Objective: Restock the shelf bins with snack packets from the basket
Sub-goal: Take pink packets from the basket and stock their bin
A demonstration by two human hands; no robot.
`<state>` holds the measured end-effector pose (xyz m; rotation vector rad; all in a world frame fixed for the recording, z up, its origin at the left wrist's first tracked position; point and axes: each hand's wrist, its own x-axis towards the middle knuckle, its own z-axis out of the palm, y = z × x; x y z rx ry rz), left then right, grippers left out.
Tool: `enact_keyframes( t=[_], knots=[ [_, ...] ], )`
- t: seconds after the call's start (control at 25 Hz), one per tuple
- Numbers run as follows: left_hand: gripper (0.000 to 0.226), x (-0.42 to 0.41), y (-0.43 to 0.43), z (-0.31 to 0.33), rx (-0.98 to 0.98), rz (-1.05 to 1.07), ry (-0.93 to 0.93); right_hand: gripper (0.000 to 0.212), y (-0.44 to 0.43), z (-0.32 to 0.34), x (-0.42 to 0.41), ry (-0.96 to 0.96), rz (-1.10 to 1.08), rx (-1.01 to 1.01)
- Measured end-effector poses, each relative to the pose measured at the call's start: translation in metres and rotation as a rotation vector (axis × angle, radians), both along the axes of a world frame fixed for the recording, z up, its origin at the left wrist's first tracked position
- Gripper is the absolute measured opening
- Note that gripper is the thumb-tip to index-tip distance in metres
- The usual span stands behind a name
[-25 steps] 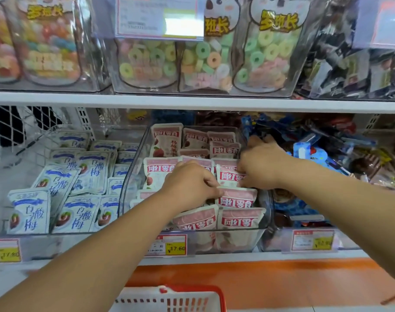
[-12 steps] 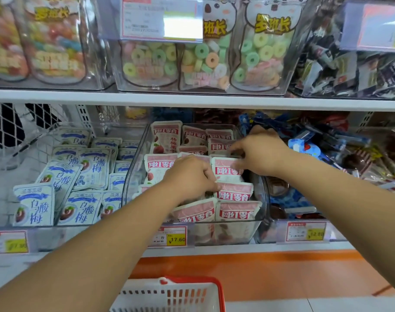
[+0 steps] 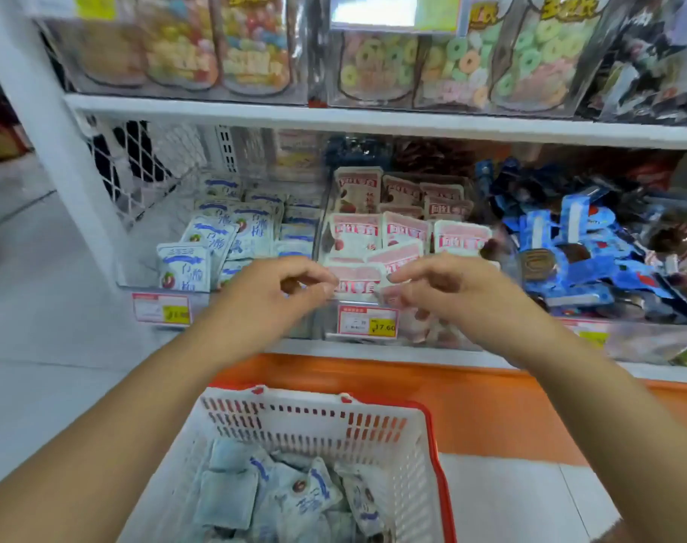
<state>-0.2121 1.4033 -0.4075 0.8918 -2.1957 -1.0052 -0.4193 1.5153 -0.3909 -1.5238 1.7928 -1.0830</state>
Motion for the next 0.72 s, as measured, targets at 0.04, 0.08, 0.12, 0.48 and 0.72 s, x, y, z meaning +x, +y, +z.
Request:
enact_keyframes(
  t=[0.04, 0.08, 0.12, 0.48, 0.72],
  knots=[
    [0.016, 0.02, 0.003, -0.019, 0.06, 0.016, -0.018, 0.013, 0.001, -0.014, 0.017, -0.03, 0.091, 0.125],
    [0.016, 0.039, 0.006, -0.042, 0.135, 0.031, -0.066, 0.015, -0.001, -0.033, 0.033, 0.001, 0.192, 0.268],
    [0.015, 0.056, 0.01, -0.069, 0.209, 0.036, -0.149, 0.018, -0.004, -0.058, 0.049, 0.079, 0.296, 0.409],
    [0.025, 0.151, 0.042, -0.285, 0.605, 0.119, -0.718, 0.033, -0.002, -0.313, 0.107, 0.298, 0.154, 0.956],
    [0.038, 0.171, 0.051, -0.34, 0.548, 0.09, -0.909, 0.03, -0.007, -0.339, 0.175, 0.206, 0.315, 0.802]
  ],
)
